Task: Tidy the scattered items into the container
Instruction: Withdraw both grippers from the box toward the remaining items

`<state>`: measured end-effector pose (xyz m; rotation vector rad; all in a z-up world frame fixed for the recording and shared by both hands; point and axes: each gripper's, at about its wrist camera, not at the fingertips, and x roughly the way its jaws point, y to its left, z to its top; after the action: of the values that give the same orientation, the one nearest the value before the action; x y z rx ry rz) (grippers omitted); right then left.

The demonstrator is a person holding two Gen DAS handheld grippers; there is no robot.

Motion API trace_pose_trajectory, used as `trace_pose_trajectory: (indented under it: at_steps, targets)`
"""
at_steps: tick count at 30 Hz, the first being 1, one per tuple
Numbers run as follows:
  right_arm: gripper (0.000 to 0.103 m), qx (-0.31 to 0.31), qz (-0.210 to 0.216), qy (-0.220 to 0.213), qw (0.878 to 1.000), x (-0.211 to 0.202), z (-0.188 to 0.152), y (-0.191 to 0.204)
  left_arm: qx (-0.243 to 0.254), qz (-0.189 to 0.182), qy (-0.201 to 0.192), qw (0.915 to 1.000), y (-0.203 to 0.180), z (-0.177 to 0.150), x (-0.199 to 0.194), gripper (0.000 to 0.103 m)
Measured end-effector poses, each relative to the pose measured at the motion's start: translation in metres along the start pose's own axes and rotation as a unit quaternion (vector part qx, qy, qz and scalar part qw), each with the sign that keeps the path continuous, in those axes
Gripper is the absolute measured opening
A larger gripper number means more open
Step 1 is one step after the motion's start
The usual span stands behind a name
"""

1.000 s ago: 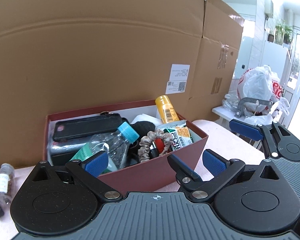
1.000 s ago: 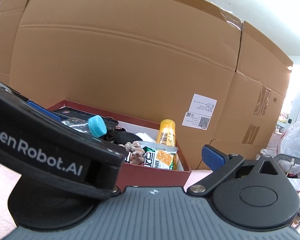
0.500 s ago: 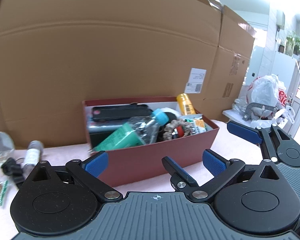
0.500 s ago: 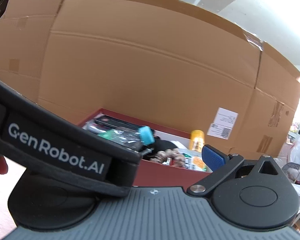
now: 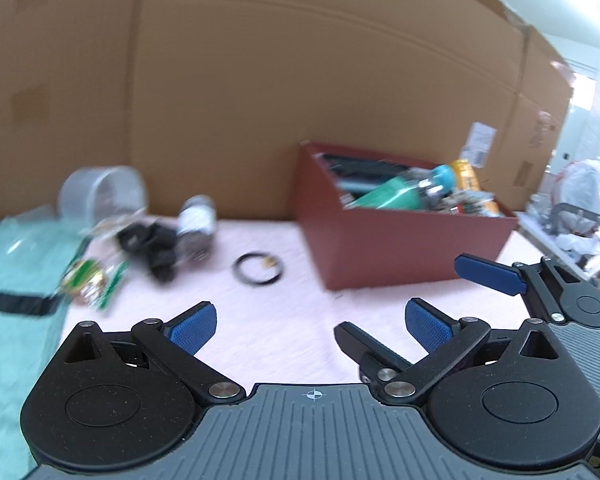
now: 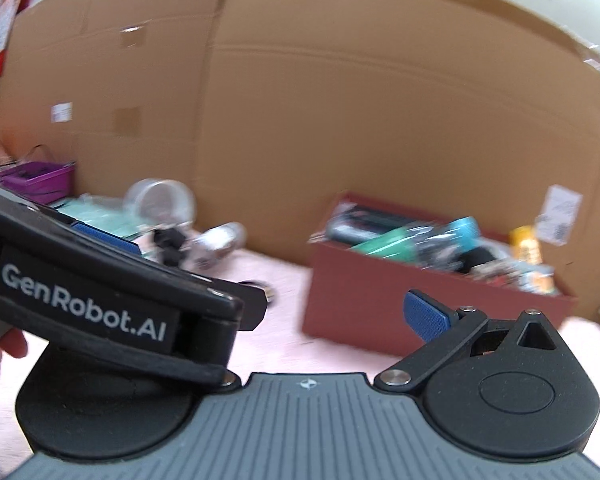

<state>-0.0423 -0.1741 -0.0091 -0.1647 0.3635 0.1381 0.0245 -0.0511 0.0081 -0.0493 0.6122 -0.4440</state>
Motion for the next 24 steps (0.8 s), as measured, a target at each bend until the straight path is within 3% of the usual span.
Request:
trace_pose_trajectory:
  at_steps: [10,24]
  targets:
    - [0.103,0.001,0.073,0.037,0.997,0.033,0.006,0.041,-0.030,0.052,0.005,0.9981,0.066,-0.013,-0.016,0.103]
    - [0.103,-0.005,0.097,0.063,0.993,0.064,0.014,0.084,-0.055,0.084,0.006,0.9949,0.121,-0.014,-0.015,0.103]
